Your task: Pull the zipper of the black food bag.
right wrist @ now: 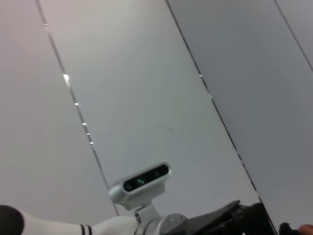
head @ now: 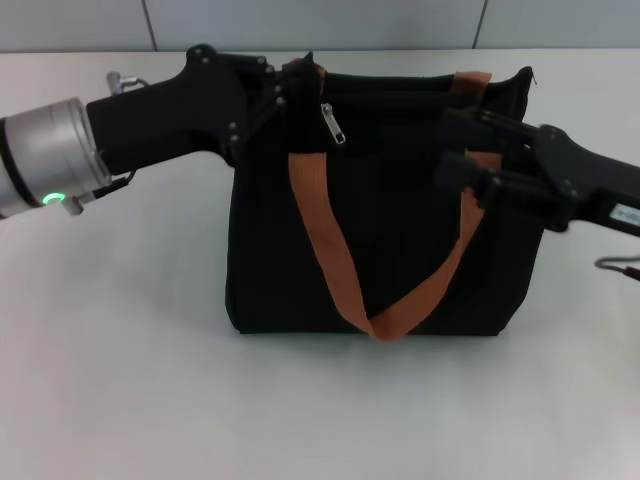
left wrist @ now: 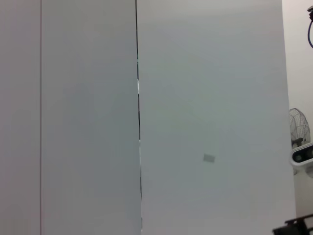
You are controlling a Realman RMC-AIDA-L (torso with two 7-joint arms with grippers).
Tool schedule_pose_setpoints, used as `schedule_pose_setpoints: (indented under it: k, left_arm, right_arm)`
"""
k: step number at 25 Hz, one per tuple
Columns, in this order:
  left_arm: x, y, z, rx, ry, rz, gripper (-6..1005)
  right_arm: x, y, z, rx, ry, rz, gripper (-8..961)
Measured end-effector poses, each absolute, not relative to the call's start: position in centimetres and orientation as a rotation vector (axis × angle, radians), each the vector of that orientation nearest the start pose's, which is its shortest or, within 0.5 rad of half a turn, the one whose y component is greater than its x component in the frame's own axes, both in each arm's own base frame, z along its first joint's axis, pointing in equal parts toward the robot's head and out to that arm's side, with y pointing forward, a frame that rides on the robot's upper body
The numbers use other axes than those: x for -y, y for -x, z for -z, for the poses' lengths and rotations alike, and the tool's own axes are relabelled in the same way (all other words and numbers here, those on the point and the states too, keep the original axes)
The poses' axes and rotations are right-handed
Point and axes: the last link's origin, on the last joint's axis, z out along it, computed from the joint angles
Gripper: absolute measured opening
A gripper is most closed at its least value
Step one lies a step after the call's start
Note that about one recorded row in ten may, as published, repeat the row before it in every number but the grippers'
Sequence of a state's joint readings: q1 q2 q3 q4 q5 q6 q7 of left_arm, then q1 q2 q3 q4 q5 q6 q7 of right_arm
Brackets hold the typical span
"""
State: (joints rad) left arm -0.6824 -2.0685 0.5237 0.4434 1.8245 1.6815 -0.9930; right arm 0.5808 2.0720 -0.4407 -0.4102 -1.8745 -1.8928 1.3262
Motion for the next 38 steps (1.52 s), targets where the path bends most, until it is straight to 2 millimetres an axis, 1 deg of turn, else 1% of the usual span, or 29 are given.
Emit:
schedule_pose_setpoints:
  k: [1, 2, 3, 7, 9, 15, 18, 23, 26, 27, 30, 35, 38]
  left_arm:
    - [-35.9, 19.6, -0.4, 0.109, 2.579, 1.125, 32]
    - [-35.9, 19.6, -0.4, 0.109, 2.579, 1.125, 32]
    - [-36.1, 19.4, -0.3, 0.109, 2.58, 1.123, 32]
    - [-36.4, 18.9, 0.2, 0.114, 2.591, 1.123, 32]
    - [-36.3, 18.7, 0.3, 0.119, 2.585, 1.145, 32]
    - [-36.3, 18.5, 0.2, 0.132, 2.55, 1.194, 32]
    - [-36.3, 18.3, 0.2, 0.133, 2.543, 1.212, 32]
    - [-36.3, 17.8, 0.3, 0.116, 2.554, 1.236, 33]
    - [-36.3, 17.7, 0.3, 0.111, 2.556, 1.24, 33]
    - [-36.3, 17.3, 0.3, 0.098, 2.565, 1.251, 33]
    - [-36.4, 16.9, 0.3, 0.086, 2.576, 1.259, 33]
    - [-36.4, 16.6, 0.5, 0.085, 2.578, 1.274, 33]
    - [-36.4, 16.5, 0.4, 0.09, 2.568, 1.286, 33]
  right_arm:
    - [-30.8, -22.5, -1.0, -0.657, 2.626, -1.421, 772]
    - [-30.8, -22.5, -1.0, -0.657, 2.626, -1.421, 772]
    - [-31.4, -22.3, -0.9, -0.68, 2.631, -1.398, 772]
    - [-32.2, -21.9, -0.5, -0.725, 2.658, -1.35, 772]
    - [-32.9, -21.6, -0.5, -0.766, 2.677, -1.309, 772]
    - [-33.9, -20.9, -0.3, -0.755, 2.69, -1.271, 773]
    - [-34.4, -20.2, 0.3, -0.741, 2.717, -1.24, 773]
    - [-34.9, -19.7, 1.1, -0.74, 2.733, -1.192, 771]
    - [-35.1, -19.7, 1.3, -0.745, 2.723, -1.182, 699]
    - [-35.2, -19.7, 1.3, -0.749, 2.718, -1.181, 675]
    - [-35.2, -19.7, 1.3, -0.754, 2.709, -1.186, 603]
    - [-35.4, -19.5, 1.1, -0.747, 2.689, -1.217, 343]
    - [-35.4, -19.3, 1.1, -0.741, 2.696, -1.218, 208]
